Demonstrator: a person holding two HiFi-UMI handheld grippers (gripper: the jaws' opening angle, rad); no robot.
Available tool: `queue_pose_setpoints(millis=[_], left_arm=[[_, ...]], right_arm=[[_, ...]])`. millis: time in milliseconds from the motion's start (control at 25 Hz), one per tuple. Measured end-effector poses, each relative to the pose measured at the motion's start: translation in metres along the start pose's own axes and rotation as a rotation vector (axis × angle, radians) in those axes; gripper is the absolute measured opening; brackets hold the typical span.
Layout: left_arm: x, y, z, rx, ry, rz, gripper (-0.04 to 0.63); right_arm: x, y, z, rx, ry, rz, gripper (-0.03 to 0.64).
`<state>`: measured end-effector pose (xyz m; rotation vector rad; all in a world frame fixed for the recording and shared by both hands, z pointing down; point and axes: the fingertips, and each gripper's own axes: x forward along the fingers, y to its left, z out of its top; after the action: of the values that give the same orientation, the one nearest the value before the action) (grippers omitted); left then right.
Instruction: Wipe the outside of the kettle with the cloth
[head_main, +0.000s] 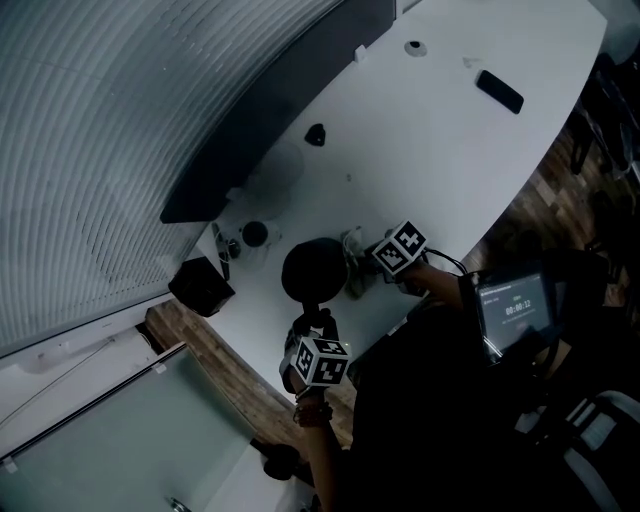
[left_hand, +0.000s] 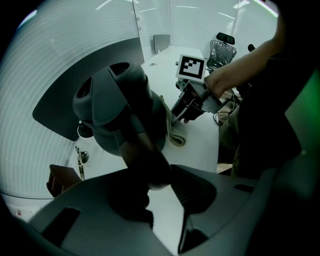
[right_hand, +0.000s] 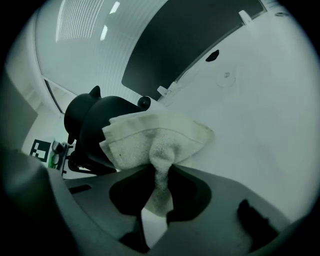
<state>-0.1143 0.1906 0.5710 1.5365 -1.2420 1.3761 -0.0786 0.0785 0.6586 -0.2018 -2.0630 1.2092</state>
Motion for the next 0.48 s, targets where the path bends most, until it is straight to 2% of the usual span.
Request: queue_pose_setpoints(millis=[200, 280, 360, 480], left_arm=[[0.001, -0.002, -0.001, -0.010, -0.005, 0.005, 0.124], [0.000, -0.003, 0.000, -0.012, -0.006, 0.005, 0.124], [-0.001, -0.001, 0.000, -0.017, -0.008, 0.007, 0.124], [0.002, 0.001, -0.001, -0.031, -0.011, 0.018, 0.124]], right_arm=[[-0.002, 0.000, -0.003, 0.006, -0.004, 0.016, 0.071], [-0.014, 0.007, 0.001, -0.004, -0.025, 0.055, 0.071], [-0.033, 0.017, 0.010, 0.018, -0.077, 0.137, 0.071], [-0.065, 0.050, 0.026, 0.031, -0.144, 0.364, 0.071]])
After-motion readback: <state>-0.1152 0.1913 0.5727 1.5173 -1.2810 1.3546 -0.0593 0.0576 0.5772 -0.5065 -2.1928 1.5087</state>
